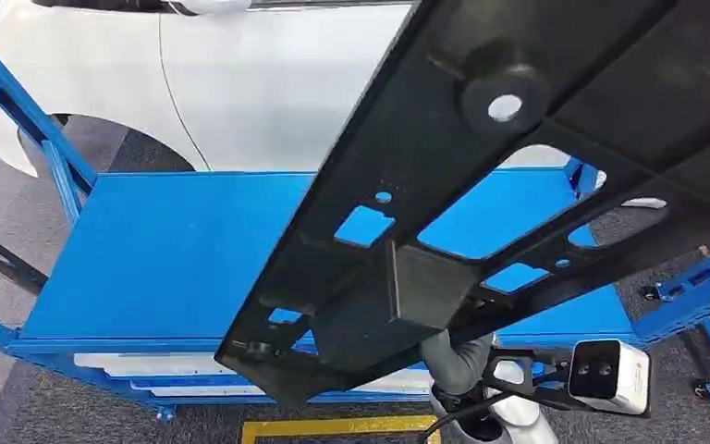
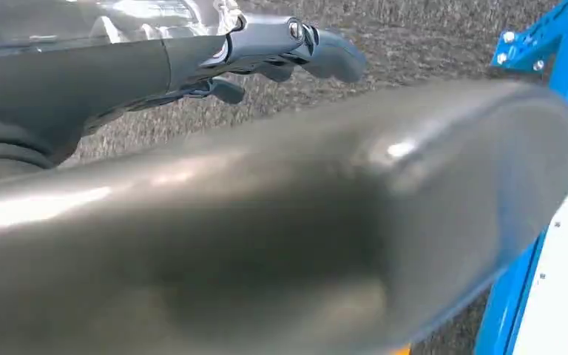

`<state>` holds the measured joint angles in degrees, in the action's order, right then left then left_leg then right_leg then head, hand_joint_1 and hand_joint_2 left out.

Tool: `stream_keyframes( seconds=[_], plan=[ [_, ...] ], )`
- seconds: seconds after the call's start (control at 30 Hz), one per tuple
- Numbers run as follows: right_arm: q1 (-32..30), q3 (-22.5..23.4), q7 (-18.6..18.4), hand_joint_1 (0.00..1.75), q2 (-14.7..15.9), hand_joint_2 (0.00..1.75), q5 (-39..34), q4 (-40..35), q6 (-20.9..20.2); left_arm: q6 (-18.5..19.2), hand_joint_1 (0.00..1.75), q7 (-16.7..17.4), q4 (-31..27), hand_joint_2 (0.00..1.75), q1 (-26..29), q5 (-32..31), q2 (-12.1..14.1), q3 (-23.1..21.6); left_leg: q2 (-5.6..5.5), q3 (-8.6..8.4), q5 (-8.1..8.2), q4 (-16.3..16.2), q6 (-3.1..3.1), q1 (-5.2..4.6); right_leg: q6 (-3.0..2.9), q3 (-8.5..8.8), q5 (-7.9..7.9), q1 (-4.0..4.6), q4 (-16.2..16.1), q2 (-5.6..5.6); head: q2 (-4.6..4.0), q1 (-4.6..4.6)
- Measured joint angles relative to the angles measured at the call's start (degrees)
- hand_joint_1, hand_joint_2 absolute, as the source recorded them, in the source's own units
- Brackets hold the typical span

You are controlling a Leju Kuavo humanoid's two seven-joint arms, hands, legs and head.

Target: Take the parts from the cabinet and place them on the table.

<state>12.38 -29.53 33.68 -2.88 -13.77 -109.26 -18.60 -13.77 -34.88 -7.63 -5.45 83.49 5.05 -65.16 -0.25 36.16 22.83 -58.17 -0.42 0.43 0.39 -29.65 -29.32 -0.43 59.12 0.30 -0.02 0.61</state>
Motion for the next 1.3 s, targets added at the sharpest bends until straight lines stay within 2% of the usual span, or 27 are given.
stream_keyframes(
  seconds=[0.1,0.13,0.17,0.23,0.27,0.3,0.37,0.43,0.47,0.5,0.6,0.63,0.67,0.73,0.77,0.8,0.83,0.87,0.93,0.97,1.0,1.1,1.13,1.17,1.2,1.27,1.3],
  plan=[
    [0.11,0.00,0.85,1.75,0.46,1.75,0.15,0.07,-0.96,0.31,0.00,-0.11,0.00,0.00,0.02,0.00,-0.09,-0.26,-0.05,0.37,-0.95,0.09,-1.19,0.07,-1.12,-0.53,0.14,0.13,-0.57,0.04,0.02,0.00],
    [0.17,0.00,0.96,1.75,0.68,1.75,0.17,0.11,-0.98,0.41,0.00,-0.11,0.00,0.00,0.08,0.00,-0.04,-0.28,-0.02,0.76,0.03,-0.61,-1.60,0.42,-1.85,-0.99,1.03,-0.19,-1.01,-0.32,0.02,0.07],
    [0.18,0.00,1.22,1.75,0.72,1.75,0.17,0.13,-1.35,0.46,0.00,-0.07,0.00,0.00,0.15,0.00,-0.04,-0.31,0.03,1.51,2.63,-2.44,-1.82,0.37,-2.15,-1.49,1.46,-0.21,-1.02,-0.30,0.02,0.13],
    [0.53,0.00,2.21,1.75,0.94,1.75,-0.24,0.13,-2.58,0.55,0.00,0.59,0.00,0.00,0.05,0.00,0.00,-0.37,0.03,3.99,9.25,-10.79,-2.22,0.43,-2.44,-2.81,2.47,-0.09,-0.99,-0.37,0.02,0.11],
    [0.86,0.00,2.42,1.75,1.07,1.75,-0.70,0.13,-3.19,0.52,0.00,1.10,0.00,0.00,0.03,0.00,0.02,-0.37,0.04,4.85,11.23,-14.73,-2.34,0.42,-2.50,-3.53,2.97,0.01,-0.93,-0.40,0.02,0.11],
    [1.22,0.00,2.42,1.75,1.18,1.75,-1.14,0.13,-3.60,0.39,0.00,1.51,0.00,0.00,0.04,0.00,0.02,-0.37,0.04,4.86,11.51,-16.95,-2.34,0.42,-2.51,-4.24,3.48,0.12,-0.86,-0.43,0.02,0.13],
    [2.17,0.00,1.72,1.75,1.27,1.75,-2.08,0.13,-3.80,0.04,0.00,2.06,0.00,0.00,0.03,0.00,0.02,-0.37,0.04,1.59,8.72,-14.21,-1.95,0.37,-2.49,-5.51,4.34,0.37,-0.68,-0.43,0.02,0.13],
    [3.58,0.00,1.18,1.75,1.27,1.75,-3.39,0.13,-3.67,-0.13,0.00,2.43,0.00,0.00,-0.23,0.00,0.07,-0.39,0.02,-5.80,5.82,-4.03,-0.83,0.01,-2.36,-6.47,5.21,0.61,-0.55,-0.38,0.02,0.13],
    [4.14,0.00,1.13,1.75,1.27,1.75,-3.91,0.13,-3.65,-0.15,0.00,2.58,0.00,0.00,-0.49,0.00,0.33,-0.39,0.08,-8.36,7.50,0.41,-0.18,-0.28,-2.09,-6.70,5.58,0.74,-0.56,-0.42,0.02,0.07],
    [4.65,0.00,1.13,1.75,1.29,1.75,-4.24,0.15,-3.65,-0.18,0.00,2.71,0.02,0.00,-0.68,0.00,0.33,-0.39,0.08,-8.97,7.14,1.37,-0.46,-0.41,-1.74,-6.68,6.02,0.68,-0.73,-0.48,0.02,0.00],
    [5.59,-0.02,1.42,1.75,1.33,1.75,-4.59,0.24,-3.71,-0.24,0.00,3.19,0.11,0.00,-0.48,0.00,0.57,-0.39,0.01,-8.16,5.83,2.10,0.45,-0.87,-0.68,-6.61,7.43,0.44,-1.40,-0.60,0.00,0.37],
    [5.77,-0.02,1.42,1.75,1.38,1.75,-4.59,0.26,-3.73,-0.29,0.00,3.35,0.11,0.00,-0.45,0.00,0.57,-0.39,0.21,-8.11,4.87,2.94,0.80,-0.02,-0.44,-6.88,7.20,0.51,-1.26,-0.59,0.02,0.37],
    [5.99,0.00,1.50,1.75,1.51,1.75,-4.65,0.33,-3.71,-0.33,0.00,3.78,0.11,0.00,-0.56,0.00,0.57,-0.39,0.46,-7.61,4.08,3.20,1.26,-0.19,-0.15,-7.52,4.79,0.39,-0.07,-0.40,0.02,0.31],
    [6.30,-0.02,1.37,1.75,1.66,1.75,-4.61,0.37,-3.65,-0.46,0.00,4.59,0.11,0.00,-0.54,0.00,0.57,-0.39,0.50,-5.99,2.82,3.13,1.57,-0.21,0.31,-9.81,-1.95,0.02,7.34,-0.36,0.02,-0.09],
    [6.29,-0.02,1.09,1.75,1.70,1.75,-4.63,0.39,-3.47,-0.68,0.00,5.28,0.11,0.00,-0.47,0.00,0.57,-0.37,0.52,-5.22,2.27,3.06,1.56,-0.25,0.58,-10.96,-4.31,-0.10,11.78,-0.36,0.02,-0.04],
    [6.30,-0.02,0.52,1.75,1.75,1.75,-4.48,0.44,-3.10,-1.23,0.00,6.23,0.11,0.00,-0.39,0.00,0.57,-0.37,0.59,-4.18,1.63,2.85,1.47,-0.25,0.88,-11.63,-5.15,-0.22,15.77,-0.37,0.02,-0.11],
    [6.30,-0.02,0.13,1.75,1.77,1.75,-4.28,0.50,-2.77,-1.51,0.00,6.69,0.11,0.00,-0.33,0.00,0.57,-0.35,0.60,-3.44,1.23,2.65,1.38,-0.22,1.05,-11.15,-4.30,-0.36,16.39,-0.38,0.02,-0.09],
    [6.30,-0.02,-0.20,1.75,1.79,1.75,-4.17,0.57,-2.64,-1.71,0.00,7.08,0.11,0.00,-0.28,0.00,0.57,-0.28,0.61,-2.45,0.75,2.25,1.19,-0.15,1.20,-9.12,-2.13,-0.54,14.51,-0.39,0.02,-0.06],
    [6.35,-0.02,-0.26,1.75,1.86,1.75,-4.09,0.70,-2.55,-1.88,0.00,7.39,0.13,0.00,-0.18,0.00,0.57,-0.20,0.59,-0.94,0.27,1.35,0.81,0.00,1.33,-3.62,0.84,-0.82,6.83,-0.41,0.02,-0.09],
    [6.48,-0.02,-0.07,1.75,1.88,1.75,-3.89,0.77,-2.51,-1.97,0.00,7.45,0.13,0.00,-0.12,0.00,0.61,-0.17,0.56,-0.15,0.02,0.49,0.50,0.01,1.24,0.08,-0.23,-0.95,1.01,-0.39,0.02,-0.07],
    [6.51,-0.04,0.24,1.75,1.90,1.75,-3.67,0.85,-2.49,-2.03,0.00,7.45,0.15,0.00,-0.03,0.00,0.66,-0.15,0.46,0.53,-0.20,-0.05,0.11,-0.14,0.47,1.26,-1.21,-0.31,-1.19,-0.17,0.02,0.00],
    [6.42,-0.07,1.49,1.75,2.18,1.75,-2.99,1.22,-2.14,-1.97,0.00,7.10,0.15,0.00,0.25,0.00,0.68,-0.15,0.45,0.67,-1.56,0.39,-1.12,0.09,-0.88,0.23,-0.27,0.03,-0.78,-0.06,0.02,-0.26],
    [6.49,-0.07,1.85,1.75,2.21,1.75,-2.56,1.44,-1.75,-1.84,0.00,6.80,0.26,0.00,0.40,0.00,0.85,-0.15,0.38,0.94,-1.58,0.38,-1.52,0.27,-1.59,-0.12,0.61,-0.35,-1.37,-0.26,0.02,-0.33],
    [6.53,-0.09,2.10,1.75,2.21,1.75,-2.29,1.60,-1.59,-1.66,0.00,6.64,0.24,0.00,0.46,0.00,0.81,-0.15,0.41,1.46,0.25,-0.44,-1.80,0.37,-1.92,-0.62,1.21,-0.36,-1.43,-0.43,0.02,-0.22],
    [6.52,-0.11,2.36,1.75,2.21,1.75,-2.21,1.68,-1.51,-1.47,0.00,6.54,0.26,0.00,0.53,0.00,0.83,-0.15,0.40,2.46,3.88,-3.35,-2.06,0.40,-2.31,-1.40,1.84,-0.36,-1.44,-0.44,0.02,-0.15],
    [6.46,-0.13,2.62,1.75,2.21,1.75,-2.08,1.95,-1.39,-1.33,0.00,6.38,0.26,0.00,0.48,0.00,0.94,-0.15,0.42,4.82,9.71,-11.87,-2.56,0.41,-2.44,-2.81,2.98,-0.23,-1.41,-0.51,0.02,-0.13],
    [6.38,-0.17,2.69,1.75,2.21,1.75,-1.95,2.12,-1.29,-1.27,0.00,6.34,0.26,0.00,0.50,0.00,0.94,-0.15,0.42,5.61,11.15,-16.18,-2.67,0.42,-2.43,-3.74,3.65,-0.14,-1.34,-0.52,0.02,-0.06]
  ],
)
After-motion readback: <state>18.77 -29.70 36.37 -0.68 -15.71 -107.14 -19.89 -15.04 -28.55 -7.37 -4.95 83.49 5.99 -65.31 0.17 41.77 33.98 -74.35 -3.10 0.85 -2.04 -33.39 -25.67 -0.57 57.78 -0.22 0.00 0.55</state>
